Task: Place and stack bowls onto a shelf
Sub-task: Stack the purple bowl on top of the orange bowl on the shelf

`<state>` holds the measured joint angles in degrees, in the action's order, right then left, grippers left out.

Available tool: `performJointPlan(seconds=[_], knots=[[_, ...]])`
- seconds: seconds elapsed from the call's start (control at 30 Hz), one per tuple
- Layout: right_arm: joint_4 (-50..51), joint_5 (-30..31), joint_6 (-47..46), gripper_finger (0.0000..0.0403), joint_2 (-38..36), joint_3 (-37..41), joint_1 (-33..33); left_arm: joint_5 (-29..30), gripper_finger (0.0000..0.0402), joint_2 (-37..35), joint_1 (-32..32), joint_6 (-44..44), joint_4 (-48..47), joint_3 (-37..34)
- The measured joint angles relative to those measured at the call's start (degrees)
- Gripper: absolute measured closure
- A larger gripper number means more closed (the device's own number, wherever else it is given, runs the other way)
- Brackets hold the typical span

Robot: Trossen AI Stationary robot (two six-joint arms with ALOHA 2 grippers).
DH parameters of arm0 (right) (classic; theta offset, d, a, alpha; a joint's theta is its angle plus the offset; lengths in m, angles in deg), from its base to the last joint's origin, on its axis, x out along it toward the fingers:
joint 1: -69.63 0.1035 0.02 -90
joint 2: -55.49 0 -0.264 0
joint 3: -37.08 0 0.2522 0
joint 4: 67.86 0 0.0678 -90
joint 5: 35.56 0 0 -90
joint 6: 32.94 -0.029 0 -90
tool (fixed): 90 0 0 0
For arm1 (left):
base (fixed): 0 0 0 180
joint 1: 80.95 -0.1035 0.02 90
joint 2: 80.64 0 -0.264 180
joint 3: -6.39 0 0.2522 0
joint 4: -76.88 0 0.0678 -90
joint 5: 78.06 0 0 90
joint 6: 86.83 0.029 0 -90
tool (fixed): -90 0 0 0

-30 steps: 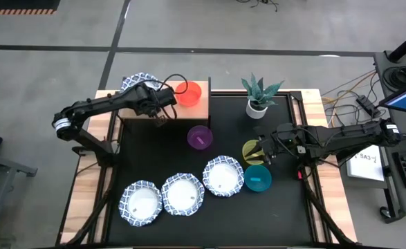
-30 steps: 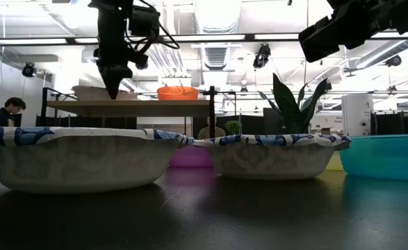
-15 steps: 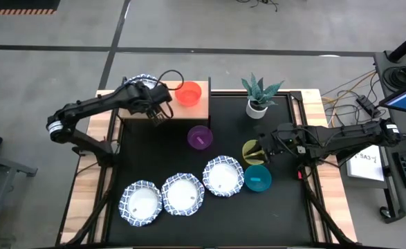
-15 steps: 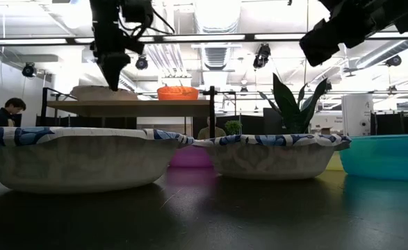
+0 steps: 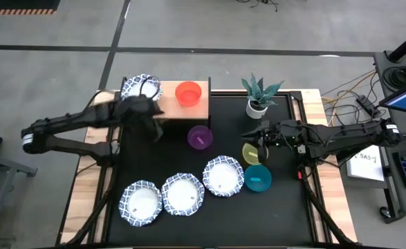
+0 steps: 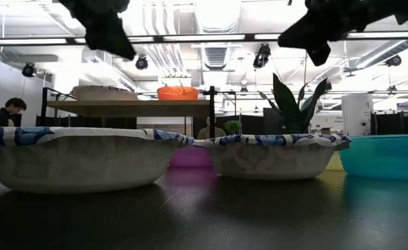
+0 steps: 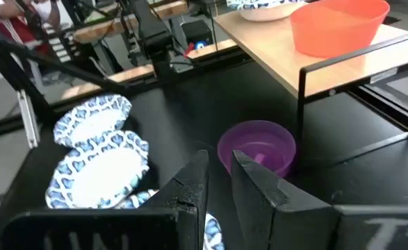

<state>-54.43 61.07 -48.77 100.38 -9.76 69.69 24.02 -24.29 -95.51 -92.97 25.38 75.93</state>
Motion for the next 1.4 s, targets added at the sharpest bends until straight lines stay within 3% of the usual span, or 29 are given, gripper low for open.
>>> performJointPlan(seconds=[0.27,0.37,0.73,0.87,1.17,1.4], knots=[[0.86,-0.11,-0.25,0.0351,8.14,-6.74,0.04,-0.72,0.0261,-11.41,17.29,-3.95,28.41,-15.41],[3.18,-0.12,-0.25,0.0351,12.67,-10.62,0.04,-0.66,0.0264,-13.71,22.11,-3.78,34.54,-18.56],[15.76,-1.08,2.95,0.0351,32.10,-29.17,0.11,-0.57,0.0265,-18.42,29.24,-2.93,36.56,-22.72],[20.24,-2.12,11.48,0.0351,39.02,-35.77,0.88,-0.62,0.0265,-18.48,29.52,-2.37,39.36,-23.40],[25.08,-2.12,19.24,0.0351,53.89,-48.32,0.81,-0.62,0.0265,-19.22,29.54,-2.35,38.76,-23.70],[27.61,-2.05,21.75,0.0351,60.24,-54.79,0.67,-0.64,0.0265,-19.38,29.63,-2.90,38.08,-23.70]])
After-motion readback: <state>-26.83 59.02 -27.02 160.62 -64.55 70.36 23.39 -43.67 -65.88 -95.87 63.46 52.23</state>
